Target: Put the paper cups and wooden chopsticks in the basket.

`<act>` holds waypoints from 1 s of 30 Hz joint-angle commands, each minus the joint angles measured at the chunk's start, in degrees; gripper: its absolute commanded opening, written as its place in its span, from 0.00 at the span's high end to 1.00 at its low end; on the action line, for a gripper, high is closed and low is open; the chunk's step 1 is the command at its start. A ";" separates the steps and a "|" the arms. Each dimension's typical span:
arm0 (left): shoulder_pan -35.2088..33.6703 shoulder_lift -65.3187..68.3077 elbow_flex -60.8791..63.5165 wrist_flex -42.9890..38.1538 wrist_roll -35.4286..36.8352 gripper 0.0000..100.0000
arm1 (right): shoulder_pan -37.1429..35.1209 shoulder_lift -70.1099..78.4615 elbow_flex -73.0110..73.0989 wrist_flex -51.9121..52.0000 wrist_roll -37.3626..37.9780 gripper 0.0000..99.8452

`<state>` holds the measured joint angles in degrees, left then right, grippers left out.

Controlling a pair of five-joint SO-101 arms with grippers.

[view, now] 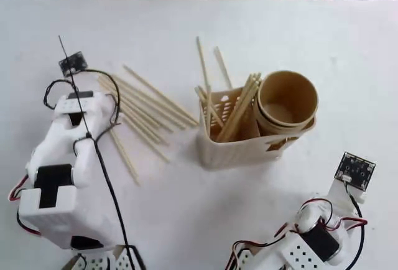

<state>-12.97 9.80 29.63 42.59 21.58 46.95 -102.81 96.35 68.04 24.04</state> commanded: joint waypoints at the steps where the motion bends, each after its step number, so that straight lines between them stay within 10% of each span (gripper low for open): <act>1: 0.92 -0.31 -5.89 -0.26 -14.51 0.98 | 0.31 -0.48 0.53 -0.57 -0.18 0.98; 9: 1.98 1.98 -10.81 10.20 -35.60 0.98 | 0.40 -0.48 0.53 -0.57 -0.18 0.98; 18: 2.15 12.35 -20.48 18.20 -38.95 0.86 | 0.31 -0.48 0.53 -0.57 -0.18 0.98; 30: 2.15 13.41 -20.57 22.07 -39.56 0.95 | 0.40 -0.48 0.53 -0.57 -0.18 0.98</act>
<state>-11.56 23.34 9.32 63.08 -17.63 46.95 -102.81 96.35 68.04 24.04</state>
